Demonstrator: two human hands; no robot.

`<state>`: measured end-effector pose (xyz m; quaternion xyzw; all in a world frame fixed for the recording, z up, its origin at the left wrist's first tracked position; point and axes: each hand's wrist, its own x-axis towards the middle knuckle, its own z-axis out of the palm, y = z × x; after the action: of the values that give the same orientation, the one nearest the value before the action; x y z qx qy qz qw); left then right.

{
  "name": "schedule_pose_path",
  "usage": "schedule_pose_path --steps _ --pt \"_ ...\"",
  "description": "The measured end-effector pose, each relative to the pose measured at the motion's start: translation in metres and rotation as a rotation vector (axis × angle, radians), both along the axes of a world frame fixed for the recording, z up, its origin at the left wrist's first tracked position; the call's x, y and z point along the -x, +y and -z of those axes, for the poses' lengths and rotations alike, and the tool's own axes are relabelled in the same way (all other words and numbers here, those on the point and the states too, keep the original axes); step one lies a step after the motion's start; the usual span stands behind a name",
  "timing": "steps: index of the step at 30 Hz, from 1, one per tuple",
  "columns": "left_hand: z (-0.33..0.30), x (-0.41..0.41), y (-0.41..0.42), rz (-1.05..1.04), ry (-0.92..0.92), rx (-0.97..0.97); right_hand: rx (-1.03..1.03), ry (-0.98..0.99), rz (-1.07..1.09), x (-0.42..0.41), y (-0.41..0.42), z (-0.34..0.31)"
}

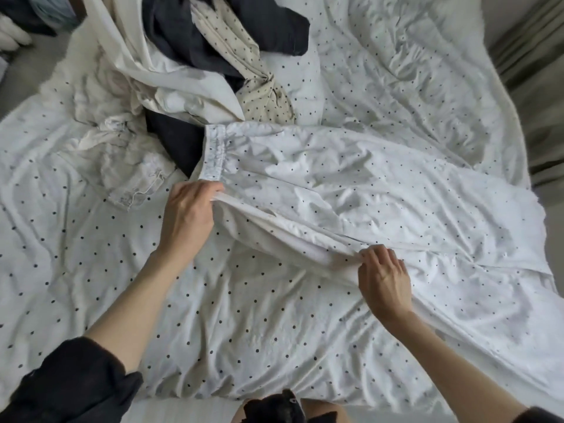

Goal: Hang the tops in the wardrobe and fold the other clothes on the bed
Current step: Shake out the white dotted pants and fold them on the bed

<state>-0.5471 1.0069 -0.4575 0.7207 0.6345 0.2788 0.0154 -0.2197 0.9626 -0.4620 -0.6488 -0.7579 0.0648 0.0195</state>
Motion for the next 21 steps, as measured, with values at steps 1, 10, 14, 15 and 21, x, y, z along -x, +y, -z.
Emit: schedule_pose_path --steps 1,10,14,15,21 --pt "-0.006 -0.002 0.013 -0.005 -0.005 0.011 0.001 0.026 0.059 -0.01 0.011 -0.006" --pt "-0.006 -0.015 0.143 -0.152 0.26 0.235 0.004 0.144 0.269 -0.06 0.157 -0.01" --pt "0.017 -0.018 0.185 -0.338 0.294 0.318 -0.018 0.195 0.234 -0.063 0.234 0.008" --pt "0.019 -0.019 0.186 -0.374 0.301 0.343 -0.006 0.19 0.243 -0.06 0.242 0.01" --pt "0.041 -0.08 0.207 -0.3 0.245 0.338 0.191 0.276 0.274 -0.065 0.286 0.051"
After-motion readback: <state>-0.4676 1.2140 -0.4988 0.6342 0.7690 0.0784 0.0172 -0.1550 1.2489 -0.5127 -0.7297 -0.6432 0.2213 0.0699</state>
